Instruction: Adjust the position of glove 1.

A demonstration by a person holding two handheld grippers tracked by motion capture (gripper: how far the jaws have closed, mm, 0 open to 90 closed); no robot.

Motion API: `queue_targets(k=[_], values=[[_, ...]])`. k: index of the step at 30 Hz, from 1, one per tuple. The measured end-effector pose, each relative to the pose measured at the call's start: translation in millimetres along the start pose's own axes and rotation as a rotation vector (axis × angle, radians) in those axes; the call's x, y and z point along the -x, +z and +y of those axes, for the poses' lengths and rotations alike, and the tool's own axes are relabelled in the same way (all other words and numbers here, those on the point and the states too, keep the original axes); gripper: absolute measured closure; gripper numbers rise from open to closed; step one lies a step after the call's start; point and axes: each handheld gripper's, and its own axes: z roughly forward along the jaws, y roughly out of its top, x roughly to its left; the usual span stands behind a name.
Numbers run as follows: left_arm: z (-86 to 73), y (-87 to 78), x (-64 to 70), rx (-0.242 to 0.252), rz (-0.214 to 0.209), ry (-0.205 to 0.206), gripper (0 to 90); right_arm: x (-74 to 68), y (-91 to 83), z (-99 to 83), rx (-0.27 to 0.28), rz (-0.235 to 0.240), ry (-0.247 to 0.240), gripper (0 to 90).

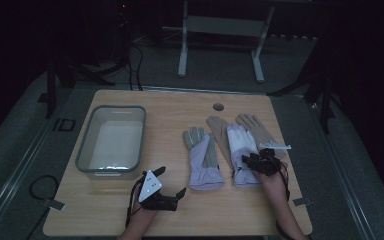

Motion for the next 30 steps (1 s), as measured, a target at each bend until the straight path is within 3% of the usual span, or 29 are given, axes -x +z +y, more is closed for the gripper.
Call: queue_targets(k=[7,12,14,21,30], values=[[0.1,0.1,0.1,-0.001,0.002,0.001,0.0,-4.8,0.6,1.5,-0.022,-0.004,-0.014,66.1],[0.1,0.1,0.2,-0.001,0.002,0.001,0.0,-14.7,-2.7,3.6,-0.03,-0.051,-0.052,77.1],[0.0,0.0,0.1,0.0,0.001,0.001,0.0,-16.3,-5.9,5.1,-0.027,-0.045,-0.048,78.5],[0.1,0.1,0.1,-0.001,0.002,-0.001,0.0,-19.9,-30.5,16.1,0.026,-0.029,-0.006,79.5],[0.1,0.1,0.1,-0.001,0.003,-0.001,0.0,-38.1,-59.6,42.2,0.072,-0.03,-0.036,80.2]])
